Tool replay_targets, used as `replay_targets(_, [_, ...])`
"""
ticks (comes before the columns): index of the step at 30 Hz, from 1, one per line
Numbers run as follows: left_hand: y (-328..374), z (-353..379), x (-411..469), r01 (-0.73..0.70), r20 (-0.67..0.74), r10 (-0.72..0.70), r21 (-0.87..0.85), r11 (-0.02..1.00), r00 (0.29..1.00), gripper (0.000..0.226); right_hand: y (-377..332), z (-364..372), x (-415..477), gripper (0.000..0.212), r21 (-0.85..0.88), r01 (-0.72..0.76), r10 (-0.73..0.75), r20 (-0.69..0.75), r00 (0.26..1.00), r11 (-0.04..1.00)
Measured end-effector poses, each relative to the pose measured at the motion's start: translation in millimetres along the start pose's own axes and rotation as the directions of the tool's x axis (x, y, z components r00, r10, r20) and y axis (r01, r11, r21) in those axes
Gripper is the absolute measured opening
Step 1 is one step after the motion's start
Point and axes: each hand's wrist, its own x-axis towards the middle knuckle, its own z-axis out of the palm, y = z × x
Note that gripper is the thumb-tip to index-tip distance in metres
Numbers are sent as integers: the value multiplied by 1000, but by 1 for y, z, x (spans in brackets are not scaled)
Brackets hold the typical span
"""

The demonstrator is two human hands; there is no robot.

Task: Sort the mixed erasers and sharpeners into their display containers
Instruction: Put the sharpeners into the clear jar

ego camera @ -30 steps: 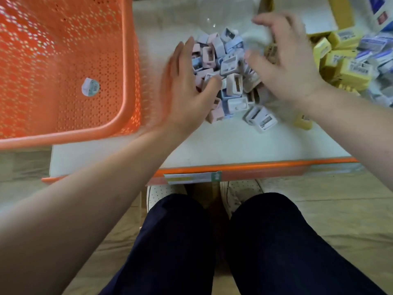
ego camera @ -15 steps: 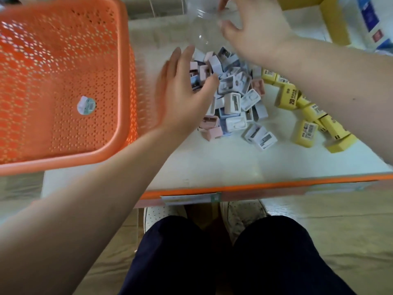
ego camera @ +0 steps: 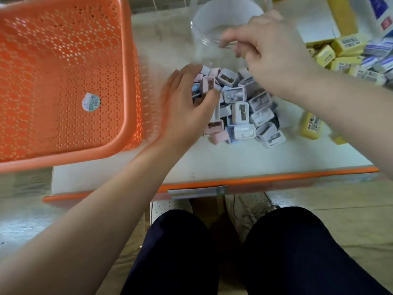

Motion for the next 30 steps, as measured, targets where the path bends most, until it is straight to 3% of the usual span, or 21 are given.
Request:
replay_targets(3, [-2,-3,-11,-5,40,4,30,1000,999,51,-3,0,-10,30,-6,40,-40,-8,999,999])
replay_targets(7, [0,-10,-16,-7,111,-4,95,995,994,57,-8,-8,-31,31,30,58,-49,-237,970,998])
replay_targets(9, [8,-16,-17,17,126,-28,90,996,992,59,-7,-12,-47,29,65,49,-29,-277,961,997])
replay_targets(12, [20,-25,-17,-19,213,-16,159,987,977,59,-4,-6,-70,33,79,33,-27,-83,996,996])
replay_targets(16, [23,-35,-11,-154,412,-52,452,879,910,76,0,4,-81,65,39,-19,12,174,985,999])
replay_targets(24, [15,-32,-11,-167,301,33,432,886,953,71,-9,-1,-61,68,-3,-23,23,253,967,1000])
replay_targets(30, [13,-25,-15,-150,262,59,342,928,963,52,-6,0,-62,46,48,-35,25,201,979,998])
